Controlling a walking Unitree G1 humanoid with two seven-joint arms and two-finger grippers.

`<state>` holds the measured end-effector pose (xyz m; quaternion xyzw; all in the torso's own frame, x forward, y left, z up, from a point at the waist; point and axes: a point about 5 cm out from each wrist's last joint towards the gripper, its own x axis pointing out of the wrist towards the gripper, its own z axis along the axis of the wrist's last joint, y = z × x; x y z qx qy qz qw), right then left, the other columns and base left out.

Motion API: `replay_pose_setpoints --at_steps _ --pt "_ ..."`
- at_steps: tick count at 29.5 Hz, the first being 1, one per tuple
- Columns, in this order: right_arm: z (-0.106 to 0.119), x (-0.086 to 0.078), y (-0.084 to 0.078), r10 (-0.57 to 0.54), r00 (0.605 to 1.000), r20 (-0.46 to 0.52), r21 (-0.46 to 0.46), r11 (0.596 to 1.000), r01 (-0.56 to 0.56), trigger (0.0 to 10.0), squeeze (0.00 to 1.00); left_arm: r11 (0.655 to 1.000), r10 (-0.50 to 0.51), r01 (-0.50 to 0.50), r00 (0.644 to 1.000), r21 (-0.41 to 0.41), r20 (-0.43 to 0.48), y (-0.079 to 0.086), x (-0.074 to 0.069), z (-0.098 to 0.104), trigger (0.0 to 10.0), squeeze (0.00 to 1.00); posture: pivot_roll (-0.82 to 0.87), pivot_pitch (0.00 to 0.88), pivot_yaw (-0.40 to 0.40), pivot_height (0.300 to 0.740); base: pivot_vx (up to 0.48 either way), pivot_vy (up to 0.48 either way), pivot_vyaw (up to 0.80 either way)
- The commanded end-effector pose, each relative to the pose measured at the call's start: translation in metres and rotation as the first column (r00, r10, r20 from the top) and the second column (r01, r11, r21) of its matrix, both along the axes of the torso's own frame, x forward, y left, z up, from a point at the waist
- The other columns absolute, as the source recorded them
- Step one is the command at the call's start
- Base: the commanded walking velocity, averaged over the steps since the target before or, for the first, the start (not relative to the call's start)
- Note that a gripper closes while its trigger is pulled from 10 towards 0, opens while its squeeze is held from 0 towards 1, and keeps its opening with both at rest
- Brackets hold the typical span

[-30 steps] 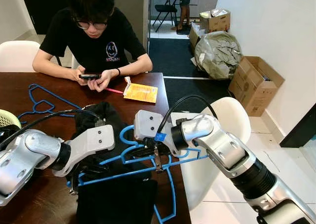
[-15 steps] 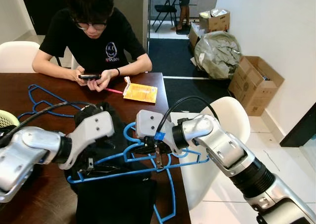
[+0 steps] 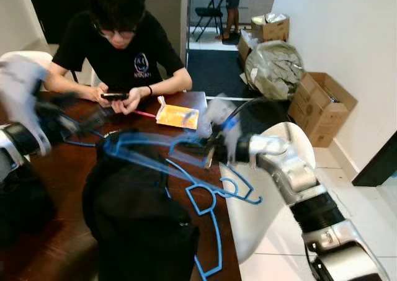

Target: Hang hanger

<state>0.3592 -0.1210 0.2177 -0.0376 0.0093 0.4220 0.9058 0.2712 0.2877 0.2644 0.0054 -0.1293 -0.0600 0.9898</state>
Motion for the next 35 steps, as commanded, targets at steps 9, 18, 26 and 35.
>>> replay_pose_setpoints --at_steps 9,18,26,35 --pt "-0.036 0.013 -0.055 -0.447 0.877 -0.177 0.259 0.838 0.48 10.0 0.0 0.948 0.256 -0.287 0.944 -0.137 -0.206 -0.02 -0.009 -0.087 10.0 0.0 0.16 0.0 -0.025 0.74 -0.056 0.0 0.0" --pt "-0.051 0.01 -0.066 -0.577 0.798 -0.173 0.281 0.748 0.601 10.0 0.0 0.961 0.262 -0.273 0.947 -0.038 -0.188 -0.037 0.005 -0.086 10.0 0.0 0.14 0.0 0.012 0.74 -0.356 0.0 0.0" --pt "-0.073 -0.001 -0.084 -0.642 0.739 -0.205 0.246 0.697 0.674 10.0 0.0 0.95 0.309 -0.312 0.932 0.014 -0.188 -0.034 0.001 -0.093 10.0 0.0 0.13 0.0 0.016 0.74 -0.389 0.0 0.0" --pt "-0.073 0.001 -0.079 -0.64 0.744 -0.193 0.247 0.702 0.668 10.0 0.0 0.955 0.293 -0.297 0.946 -0.004 -0.137 -0.037 0.002 -0.086 10.0 0.0 0.12 0.0 0.013 0.74 -0.257 0.0 0.0"
